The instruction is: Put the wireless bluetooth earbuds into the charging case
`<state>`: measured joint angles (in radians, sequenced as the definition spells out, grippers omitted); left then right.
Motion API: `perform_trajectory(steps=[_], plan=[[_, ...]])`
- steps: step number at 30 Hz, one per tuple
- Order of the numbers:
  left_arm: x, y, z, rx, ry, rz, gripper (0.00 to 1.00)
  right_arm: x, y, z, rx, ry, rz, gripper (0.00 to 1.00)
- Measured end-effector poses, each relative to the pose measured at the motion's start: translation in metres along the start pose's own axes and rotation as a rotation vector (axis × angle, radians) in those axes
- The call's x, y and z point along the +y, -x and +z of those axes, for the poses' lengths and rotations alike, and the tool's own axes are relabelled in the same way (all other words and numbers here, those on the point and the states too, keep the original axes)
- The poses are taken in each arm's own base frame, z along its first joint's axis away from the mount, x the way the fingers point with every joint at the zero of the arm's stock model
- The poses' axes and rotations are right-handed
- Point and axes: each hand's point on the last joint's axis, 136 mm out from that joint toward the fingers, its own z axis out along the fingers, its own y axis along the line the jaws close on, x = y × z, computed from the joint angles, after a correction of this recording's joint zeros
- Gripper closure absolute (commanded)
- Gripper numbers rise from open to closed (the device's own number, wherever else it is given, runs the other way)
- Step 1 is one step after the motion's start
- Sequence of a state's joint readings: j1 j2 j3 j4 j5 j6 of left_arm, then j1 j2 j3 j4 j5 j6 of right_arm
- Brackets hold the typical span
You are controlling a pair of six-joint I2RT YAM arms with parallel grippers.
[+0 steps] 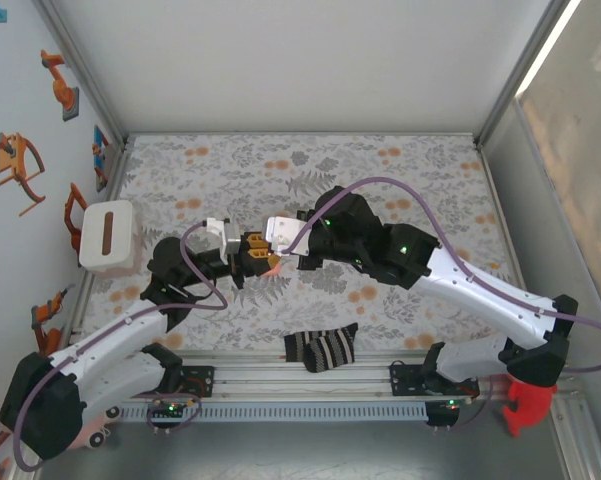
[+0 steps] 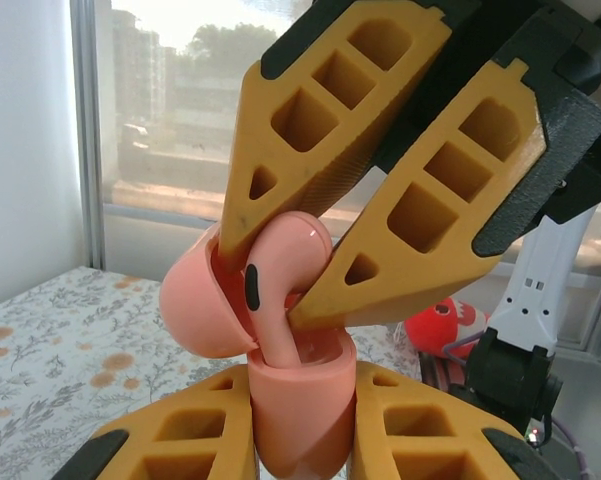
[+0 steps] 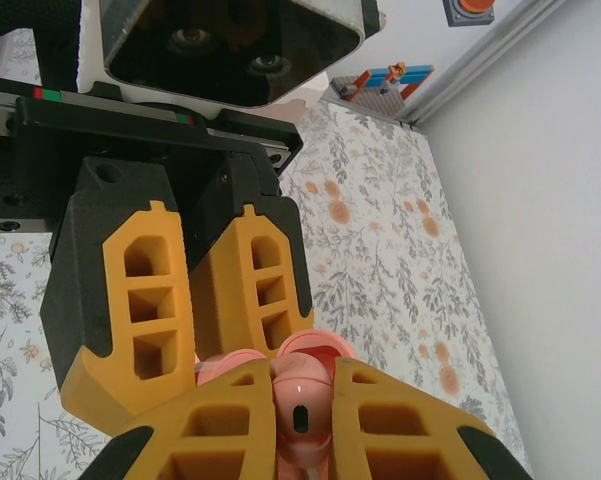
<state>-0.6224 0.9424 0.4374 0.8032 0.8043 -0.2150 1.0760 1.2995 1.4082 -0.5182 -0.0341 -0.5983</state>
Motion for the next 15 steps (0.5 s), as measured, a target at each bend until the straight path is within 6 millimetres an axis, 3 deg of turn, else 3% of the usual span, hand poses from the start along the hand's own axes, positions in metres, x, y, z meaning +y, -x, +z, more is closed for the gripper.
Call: perform_trajectory(steps=[6,15], plan=[[0.0,-0.0013,-0.0002,0.006,0.001,0.001,1.0,0.0019,-0.0006,-0.0005,0.003,0.01,0.014,0.8],[0.0002,-0.0011,-0.0002,0.005,0.002,0.005,1.0,0.0034,0.0007,-0.0027,-0.004,0.019,0.026,0.76]])
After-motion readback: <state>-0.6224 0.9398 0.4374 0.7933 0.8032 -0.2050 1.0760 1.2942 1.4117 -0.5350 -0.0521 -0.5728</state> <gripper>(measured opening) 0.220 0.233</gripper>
